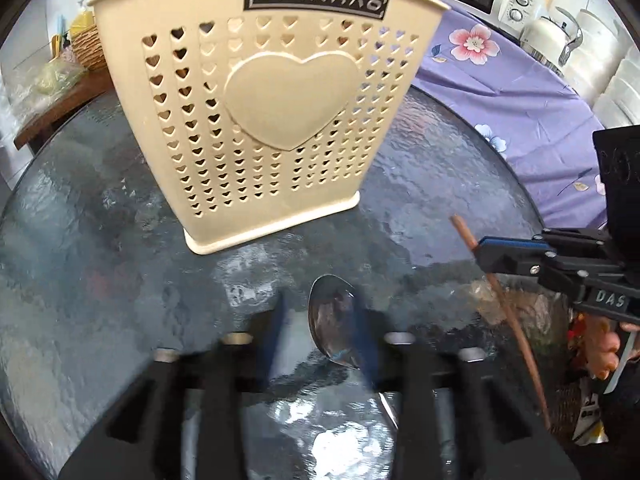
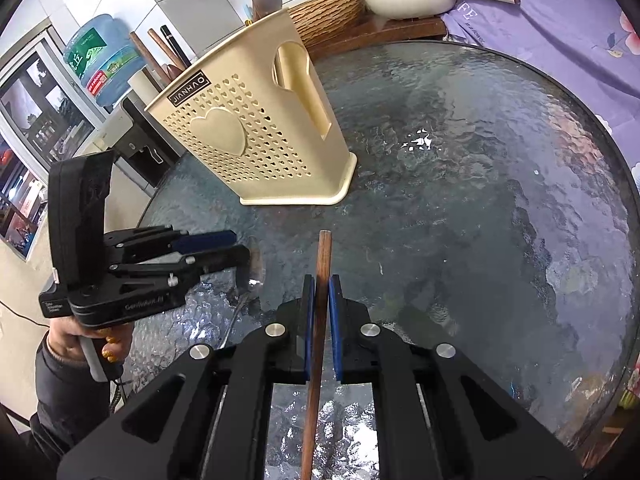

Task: Organize utensils
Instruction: 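Lift the metal spoon with the left tool while the right holds the chopstick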

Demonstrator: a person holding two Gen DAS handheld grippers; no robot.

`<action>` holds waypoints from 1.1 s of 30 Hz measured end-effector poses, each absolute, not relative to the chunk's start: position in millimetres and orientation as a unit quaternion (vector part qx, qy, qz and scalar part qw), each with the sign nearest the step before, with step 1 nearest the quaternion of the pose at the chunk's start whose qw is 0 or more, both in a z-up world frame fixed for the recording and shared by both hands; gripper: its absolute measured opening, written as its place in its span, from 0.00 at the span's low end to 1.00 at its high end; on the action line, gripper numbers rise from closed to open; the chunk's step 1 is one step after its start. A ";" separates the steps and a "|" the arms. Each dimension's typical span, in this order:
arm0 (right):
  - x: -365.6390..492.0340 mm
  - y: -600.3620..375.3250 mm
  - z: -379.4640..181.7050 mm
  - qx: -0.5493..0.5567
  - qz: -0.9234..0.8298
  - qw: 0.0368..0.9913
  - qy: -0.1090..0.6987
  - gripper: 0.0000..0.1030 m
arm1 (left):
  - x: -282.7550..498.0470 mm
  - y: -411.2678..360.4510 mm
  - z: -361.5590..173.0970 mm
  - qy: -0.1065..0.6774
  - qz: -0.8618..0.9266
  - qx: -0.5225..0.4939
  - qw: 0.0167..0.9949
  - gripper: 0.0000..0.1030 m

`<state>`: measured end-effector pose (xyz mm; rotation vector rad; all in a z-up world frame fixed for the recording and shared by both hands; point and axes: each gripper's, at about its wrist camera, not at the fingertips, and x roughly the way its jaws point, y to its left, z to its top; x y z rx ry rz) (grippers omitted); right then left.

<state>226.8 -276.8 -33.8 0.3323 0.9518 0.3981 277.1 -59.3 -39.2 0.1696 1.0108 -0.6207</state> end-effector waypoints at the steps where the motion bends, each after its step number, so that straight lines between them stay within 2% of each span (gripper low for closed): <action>1: 226.9 -277.3 -34.0 0.159 0.189 0.856 0.453 0.07 | 278.8 -57.3 -40.6 0.477 -0.292 0.078 0.825 0.47; 5: 227.6 -279.1 -36.0 0.162 0.185 0.856 0.455 0.07 | 280.0 -50.7 -43.6 0.486 -0.268 0.058 0.830 0.47; 12: 228.3 -281.7 -35.2 0.152 0.164 0.863 0.452 0.07 | 243.7 -70.4 -32.3 0.453 -0.156 0.092 0.873 0.50; 28: 240.2 -275.7 -31.9 0.139 0.146 0.869 0.452 0.07 | 254.7 -100.5 -56.1 0.488 -0.066 0.071 0.868 0.51; 31: 242.2 -273.7 -31.5 0.140 0.146 0.869 0.451 0.07 | 258.0 -101.5 -56.2 0.489 -0.067 0.069 0.867 0.47; 33: 242.5 -272.4 -30.5 0.139 0.145 0.870 0.450 0.07 | 256.8 -102.6 -54.9 0.489 -0.069 0.071 0.867 0.39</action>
